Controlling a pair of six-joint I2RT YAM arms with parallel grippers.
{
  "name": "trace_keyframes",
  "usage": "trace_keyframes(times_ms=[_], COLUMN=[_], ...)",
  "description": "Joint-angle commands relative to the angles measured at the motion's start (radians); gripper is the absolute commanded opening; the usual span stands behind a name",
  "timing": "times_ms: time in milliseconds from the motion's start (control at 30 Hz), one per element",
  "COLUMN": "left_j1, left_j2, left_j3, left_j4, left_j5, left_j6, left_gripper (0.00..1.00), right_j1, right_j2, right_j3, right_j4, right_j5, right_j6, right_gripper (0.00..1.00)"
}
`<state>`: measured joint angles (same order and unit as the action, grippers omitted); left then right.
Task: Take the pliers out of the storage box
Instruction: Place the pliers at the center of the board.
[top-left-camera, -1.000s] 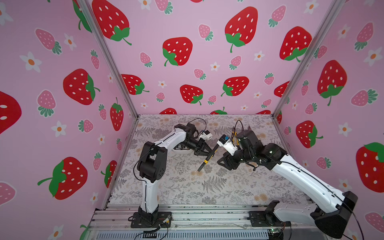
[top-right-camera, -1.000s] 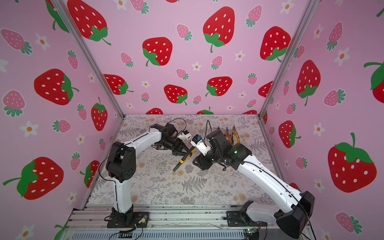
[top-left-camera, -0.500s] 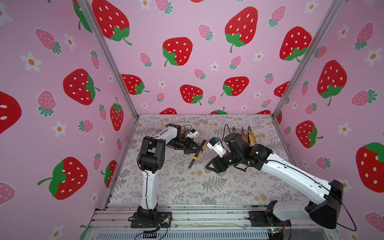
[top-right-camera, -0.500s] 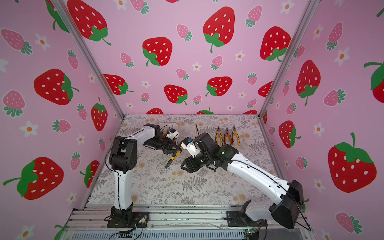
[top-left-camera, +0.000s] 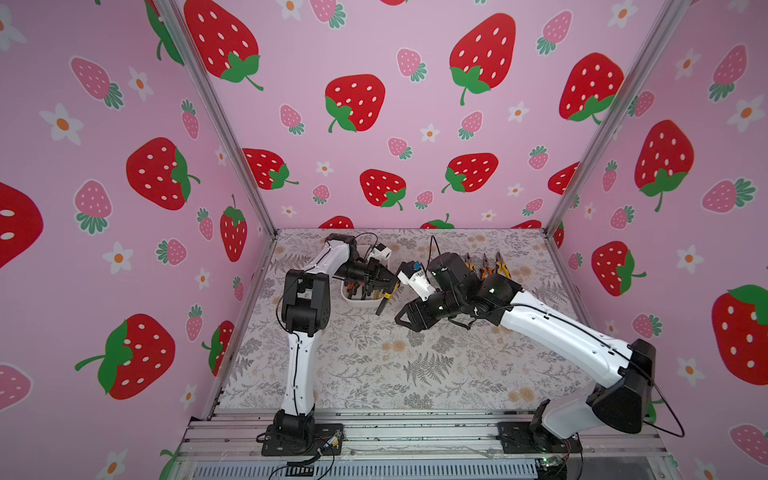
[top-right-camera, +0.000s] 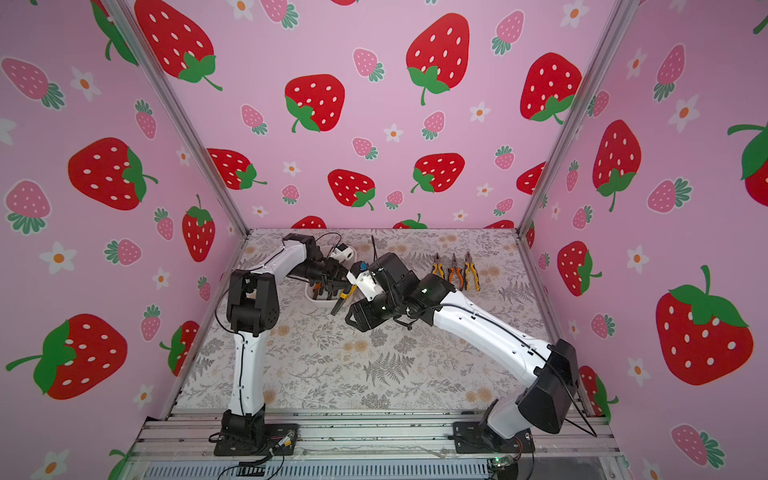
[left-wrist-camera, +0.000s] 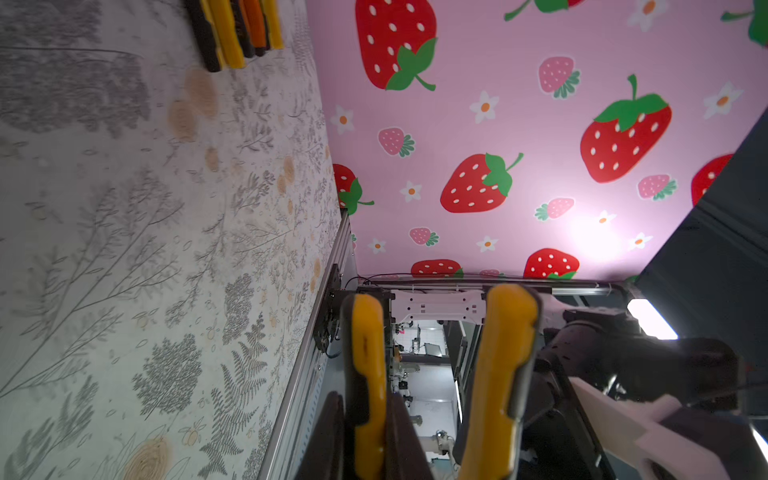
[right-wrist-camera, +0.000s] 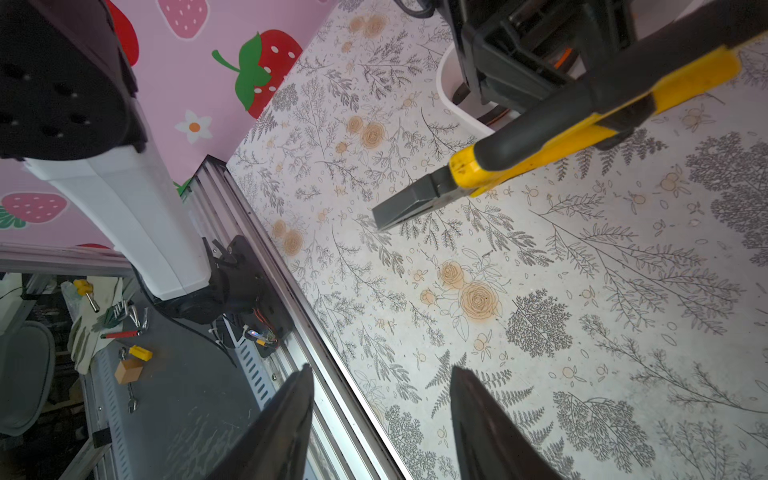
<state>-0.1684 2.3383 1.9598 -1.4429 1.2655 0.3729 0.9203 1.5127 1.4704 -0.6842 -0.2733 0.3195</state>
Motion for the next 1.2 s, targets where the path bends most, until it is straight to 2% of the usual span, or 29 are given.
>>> trace_keyframes(times_ms=[0,33,67,133,200,300,400,533,700,833,1033,1167], left_j1=[-0.031,-0.007,0.005,-0.036,-0.067,-0.117,-0.162,-0.200,-0.252,-0.264,-0.264,-0.264], left_j2=[-0.152,-0.126,-0.076,-0.056,-0.060,-0.076,-0.120,-0.172,-0.222,-0.269,-0.286,-0.289], left_j3=[-0.040,0.001,0.089,0.168,0.184,0.197,0.150,0.080,0.048,0.018,0.013,0.002], left_j4=[0.347,0.329,0.250,0.204,0.208,0.196,0.230,0.293,0.333,0.394,0.407,0.418], left_j5=[-0.732,-0.600,-0.559,-0.695,-0.751,-0.909,-0.967,-0.961,-0.935,-0.874,-0.825,-0.820], left_j6=[-0.544,-0.576,-0.575,-0.567,-0.592,-0.619,-0.660,-0.711,-0.755,-0.792,-0.795,-0.796], left_gripper=[0.00,0.00,0.00,0.00,0.00,0.00,0.00,0.00,0.00,0.00,0.00,0.00], right_j1=[0.003,0.003,0.004,0.003,-0.002,-0.027,-0.046,-0.082,-0.137,-0.161,-0.201,-0.213], right_j2=[0.031,0.035,0.039,0.043,0.048,0.076,0.126,0.204,0.294,0.295,0.272,0.249], right_j3=[0.031,0.041,0.051,0.062,0.063,0.059,0.072,0.098,0.094,0.019,-0.108,-0.199], right_j4=[-0.037,-0.045,-0.055,-0.063,-0.059,-0.045,-0.017,0.020,0.108,0.238,0.464,0.629], right_j5=[0.027,0.035,0.043,0.056,0.072,0.110,0.108,0.107,0.042,-0.012,-0.118,-0.206], right_j6=[0.018,0.019,0.020,0.037,0.078,0.211,0.311,0.365,0.392,0.436,0.494,0.559], right_gripper=[0.58,0.58,0.58,0.58,0.59,0.61,0.62,0.62,0.61,0.60,0.53,0.34])
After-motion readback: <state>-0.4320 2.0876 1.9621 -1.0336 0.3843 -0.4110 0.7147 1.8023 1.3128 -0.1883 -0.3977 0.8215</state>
